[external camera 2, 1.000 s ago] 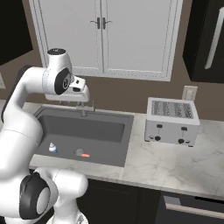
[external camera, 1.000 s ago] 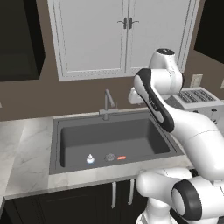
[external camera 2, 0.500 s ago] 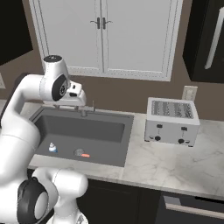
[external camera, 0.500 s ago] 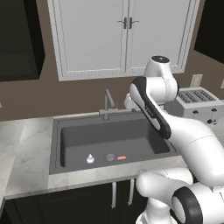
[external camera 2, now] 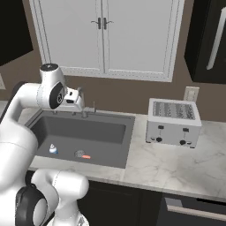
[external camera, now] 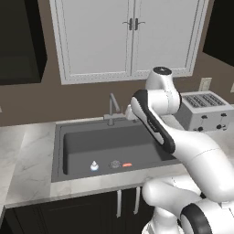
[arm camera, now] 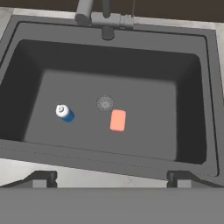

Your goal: Pick up the bar soap and soap dispenser from the sink, and place them back in the cabinet, and close the cabinet door.

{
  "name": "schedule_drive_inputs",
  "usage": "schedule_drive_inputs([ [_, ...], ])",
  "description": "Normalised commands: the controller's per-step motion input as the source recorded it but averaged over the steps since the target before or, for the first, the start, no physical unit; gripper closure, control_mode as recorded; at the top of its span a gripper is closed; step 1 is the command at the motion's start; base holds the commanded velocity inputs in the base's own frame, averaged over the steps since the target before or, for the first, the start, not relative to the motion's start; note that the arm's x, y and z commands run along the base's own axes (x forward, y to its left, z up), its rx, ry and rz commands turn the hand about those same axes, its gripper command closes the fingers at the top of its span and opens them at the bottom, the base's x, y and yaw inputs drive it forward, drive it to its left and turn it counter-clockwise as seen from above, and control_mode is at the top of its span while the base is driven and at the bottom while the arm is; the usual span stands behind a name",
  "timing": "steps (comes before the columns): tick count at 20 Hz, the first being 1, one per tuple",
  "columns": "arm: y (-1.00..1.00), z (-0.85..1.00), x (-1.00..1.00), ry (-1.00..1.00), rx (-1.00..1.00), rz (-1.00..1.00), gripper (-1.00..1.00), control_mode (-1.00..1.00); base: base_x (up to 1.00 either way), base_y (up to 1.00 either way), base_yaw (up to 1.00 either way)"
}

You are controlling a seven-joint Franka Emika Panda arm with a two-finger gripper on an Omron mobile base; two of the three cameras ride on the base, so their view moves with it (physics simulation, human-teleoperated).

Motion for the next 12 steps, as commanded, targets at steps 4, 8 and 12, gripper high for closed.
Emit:
schedule_drive_inputs([
  [4, 0.14, -0.24, 0.0, -0.02, 0.01, 0.0, -1.0, -1.0, 0.0, 0.0, 0.0],
  [8, 0.15, -0.2, 0.0, -0.02, 0.0, 0.0, -1.0, -1.0, 0.0, 0.0, 0.0],
  [12, 0.15, -0.19, 0.0, -0.02, 0.0, 0.0, -1.0, -1.0, 0.0, 0.0, 0.0],
])
